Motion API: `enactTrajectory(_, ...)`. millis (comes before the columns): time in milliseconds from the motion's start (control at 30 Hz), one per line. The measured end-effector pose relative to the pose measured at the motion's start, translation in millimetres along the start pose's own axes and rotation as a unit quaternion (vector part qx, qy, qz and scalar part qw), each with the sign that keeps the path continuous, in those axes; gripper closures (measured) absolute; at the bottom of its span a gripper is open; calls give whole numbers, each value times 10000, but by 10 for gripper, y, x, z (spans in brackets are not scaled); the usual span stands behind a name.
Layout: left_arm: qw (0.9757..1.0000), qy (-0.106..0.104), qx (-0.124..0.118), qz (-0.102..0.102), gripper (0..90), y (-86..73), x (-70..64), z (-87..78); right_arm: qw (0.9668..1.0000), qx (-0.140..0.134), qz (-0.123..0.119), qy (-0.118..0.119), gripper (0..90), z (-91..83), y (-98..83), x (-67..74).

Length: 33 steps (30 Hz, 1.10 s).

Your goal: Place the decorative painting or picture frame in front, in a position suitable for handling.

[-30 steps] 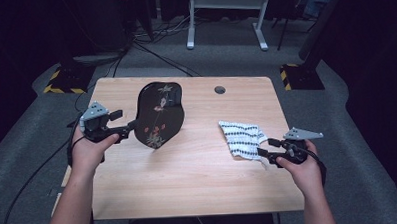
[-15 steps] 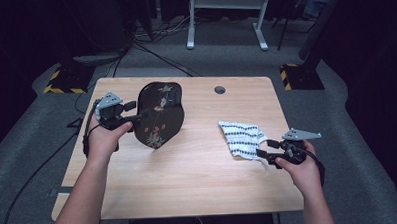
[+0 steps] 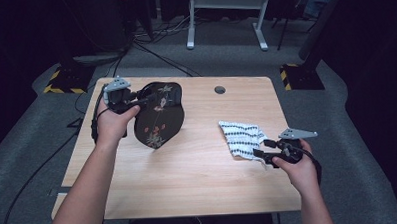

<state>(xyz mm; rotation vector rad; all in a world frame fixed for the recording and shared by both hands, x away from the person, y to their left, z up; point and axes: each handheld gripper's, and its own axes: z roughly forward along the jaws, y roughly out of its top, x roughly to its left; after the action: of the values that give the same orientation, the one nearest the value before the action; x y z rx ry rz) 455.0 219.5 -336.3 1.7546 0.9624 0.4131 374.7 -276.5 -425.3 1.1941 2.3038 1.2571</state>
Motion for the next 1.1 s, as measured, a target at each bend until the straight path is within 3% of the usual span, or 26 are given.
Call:
enactTrajectory(33,10000,0,0,0,626,0,0,0,10000,0,0,0,360,0,0,0)
enactTrajectory(67,10000,-9,24,53,695,17,1,13,10000,-8,8,5,360,-7,-1,-1)
enactTrajectory(133,9998,7,139,120,717,34,7,32,10000,-14,18,2,360,-13,-2,-2)
enactTrajectory(233,9998,-65,199,13,788,41,30,32,10000,-35,51,-17,360,-34,-3,-12)
enactTrajectory(300,9994,-169,230,-170,801,41,40,27,10000,-65,60,-41,360,-44,-1,-16)
enactTrajectory(633,9995,-55,295,-115,804,91,-34,60,9999,-111,108,-18,360,-71,15,-18)
enactTrajectory(767,9991,-132,409,43,804,139,-131,80,9999,-110,112,-13,361,-72,16,-20)
enactTrajectory(967,9978,-486,399,198,804,206,-360,109,9999,-89,78,32,361,-46,20,-9)
enactTrajectory(1000,9968,-680,356,233,804,220,-445,118,9999,-83,86,40,362,-36,20,1)
enactTrajectory(1033,9968,-680,356,233,804,220,-445,118,9999,-83,86,40,362,-36,20,1)
enactTrajectory(1100,9941,-999,303,288,804,238,-582,147,9999,-70,69,63,362,-29,25,11)
